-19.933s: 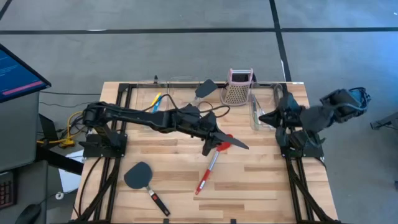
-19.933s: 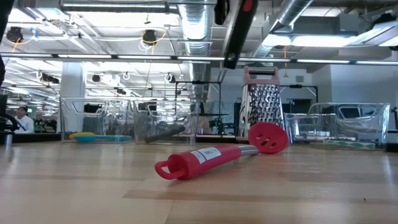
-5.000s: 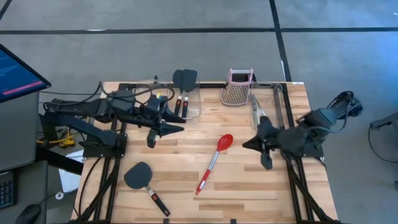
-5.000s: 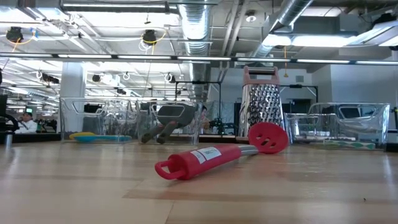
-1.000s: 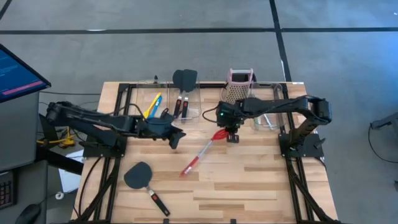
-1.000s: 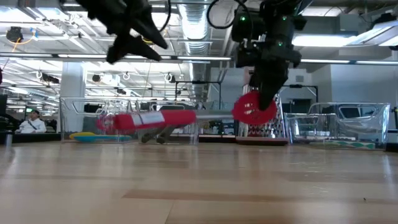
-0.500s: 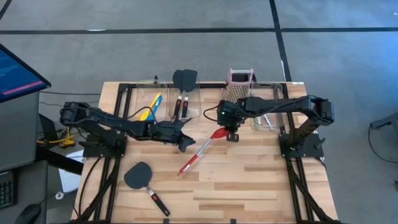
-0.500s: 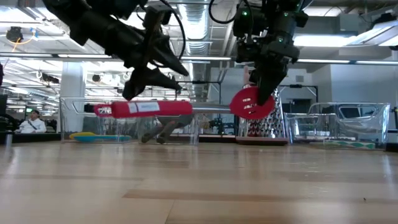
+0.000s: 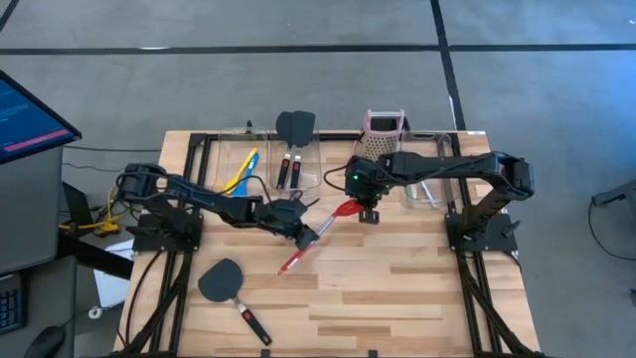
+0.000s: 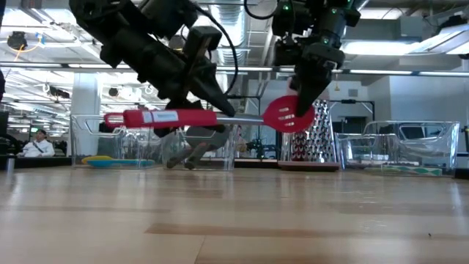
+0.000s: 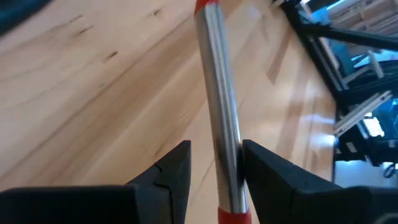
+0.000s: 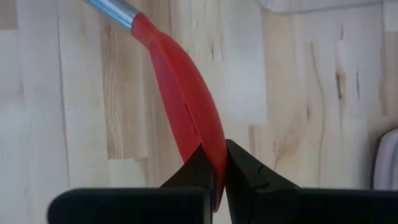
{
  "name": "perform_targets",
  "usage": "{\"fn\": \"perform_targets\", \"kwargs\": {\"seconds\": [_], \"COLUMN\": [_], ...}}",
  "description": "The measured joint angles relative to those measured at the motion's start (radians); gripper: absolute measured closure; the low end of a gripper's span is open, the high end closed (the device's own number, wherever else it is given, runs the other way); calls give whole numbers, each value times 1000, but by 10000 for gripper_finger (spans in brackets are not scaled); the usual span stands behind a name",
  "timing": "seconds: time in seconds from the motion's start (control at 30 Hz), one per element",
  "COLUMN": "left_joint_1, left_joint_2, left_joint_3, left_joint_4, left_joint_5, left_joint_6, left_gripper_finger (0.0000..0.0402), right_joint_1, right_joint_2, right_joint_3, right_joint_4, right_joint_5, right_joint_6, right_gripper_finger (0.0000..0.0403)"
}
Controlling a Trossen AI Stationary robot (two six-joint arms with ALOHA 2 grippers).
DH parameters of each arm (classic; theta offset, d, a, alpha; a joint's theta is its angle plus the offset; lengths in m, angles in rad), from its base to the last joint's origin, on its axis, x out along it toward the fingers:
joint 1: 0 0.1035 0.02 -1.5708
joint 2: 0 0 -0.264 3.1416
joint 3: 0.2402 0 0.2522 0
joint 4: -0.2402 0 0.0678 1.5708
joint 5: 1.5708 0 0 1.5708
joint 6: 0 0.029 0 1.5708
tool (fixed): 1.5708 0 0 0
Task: Pick & Place Kitchen Items
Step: Put the red serving spoon into the left transparent bin
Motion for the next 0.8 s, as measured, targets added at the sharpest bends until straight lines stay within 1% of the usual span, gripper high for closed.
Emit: {"fn": "perform_targets", "kwargs": {"seconds": [0.2,0.27,0.5,0.6,0.77,0.8], "left_joint_1": [8,8,8,8,8,8], "left_joint_2": [24,25,25,25,25,25], "left_joint_3": [0,0,0,0,0,-1], "left_joint_4": [4,1,2,4,4,2], "left_joint_5": [51,57,53,54,54,54], "left_joint_6": [-6,-13,5,6,14,24], "left_gripper_finger": [275,275,279,301,374,383], "right_joint_1": [0,0,-2,-2,-2,-2], "right_joint_2": [1,1,0,0,0,0], "right_joint_3": [27,33,34,34,34,34], "right_joint_4": [1,1,-7,-12,-20,-21], "right_joint_5": [9,23,21,21,23,24], "right_joint_6": [-1,-2,-6,-6,-5,-5], "right_gripper_finger": [394,394,394,394,394,394]}}
